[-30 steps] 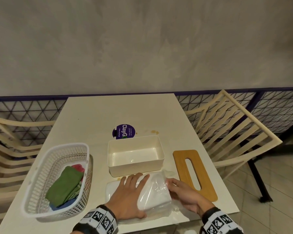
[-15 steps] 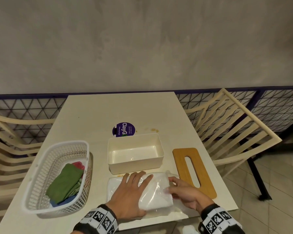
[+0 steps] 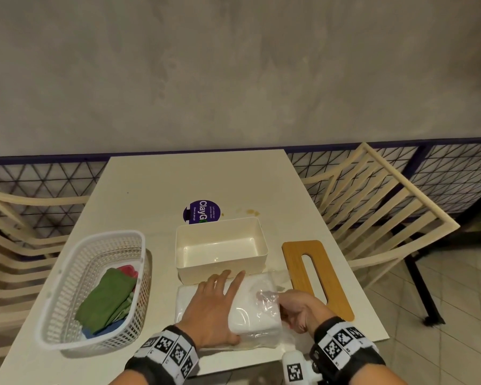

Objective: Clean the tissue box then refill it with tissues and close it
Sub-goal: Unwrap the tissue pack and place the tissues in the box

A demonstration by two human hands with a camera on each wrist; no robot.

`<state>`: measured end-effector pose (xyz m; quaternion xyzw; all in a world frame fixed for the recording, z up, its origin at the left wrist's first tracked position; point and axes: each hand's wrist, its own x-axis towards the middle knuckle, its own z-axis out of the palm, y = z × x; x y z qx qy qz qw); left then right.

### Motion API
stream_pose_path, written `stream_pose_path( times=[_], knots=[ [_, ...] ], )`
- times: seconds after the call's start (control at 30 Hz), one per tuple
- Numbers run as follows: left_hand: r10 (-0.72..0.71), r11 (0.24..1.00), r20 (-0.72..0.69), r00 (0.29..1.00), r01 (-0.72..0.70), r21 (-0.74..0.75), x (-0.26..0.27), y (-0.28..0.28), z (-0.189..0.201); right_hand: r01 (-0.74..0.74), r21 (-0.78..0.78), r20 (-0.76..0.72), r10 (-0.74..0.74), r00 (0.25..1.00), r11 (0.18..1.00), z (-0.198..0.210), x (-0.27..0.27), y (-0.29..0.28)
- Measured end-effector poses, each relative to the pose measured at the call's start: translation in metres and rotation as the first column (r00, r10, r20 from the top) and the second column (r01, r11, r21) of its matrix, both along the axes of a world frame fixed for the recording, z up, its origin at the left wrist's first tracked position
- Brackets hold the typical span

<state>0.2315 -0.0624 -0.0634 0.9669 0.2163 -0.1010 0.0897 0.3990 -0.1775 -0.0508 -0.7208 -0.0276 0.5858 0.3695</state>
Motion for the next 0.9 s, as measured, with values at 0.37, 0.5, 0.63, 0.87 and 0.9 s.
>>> stream_pose_path(
  times=[0.37,0.5,0.63,0.87,0.9],
  knots=[
    [0.042,0.999,0.018,0.999,-0.043,0.014,-0.009,0.005,0.003,-0.030,0.092,0.181,0.013,0.983,0.995,-0.006,0.002,0.000],
    [-0.024,0.999,-0.003,1.000,0.024,0.034,0.001,0.004,0.001,-0.125,0.082,0.092,0.118,0.989,0.989,0.003,-0.003,0.000],
    [-0.084,0.996,0.009,0.996,0.084,0.004,0.003,0.003,-0.003,-0.187,0.096,0.051,0.183,0.982,0.978,0.004,0.001,-0.002],
    [-0.050,0.998,-0.026,0.998,0.049,-0.041,-0.006,0.013,-0.003,-0.174,0.076,0.070,0.169,0.983,0.982,-0.002,0.024,-0.013],
    [-0.065,0.998,-0.031,0.997,0.064,-0.028,-0.006,0.013,-0.002,-0.165,0.091,0.045,0.162,0.986,0.982,-0.002,0.023,-0.013]
  ],
)
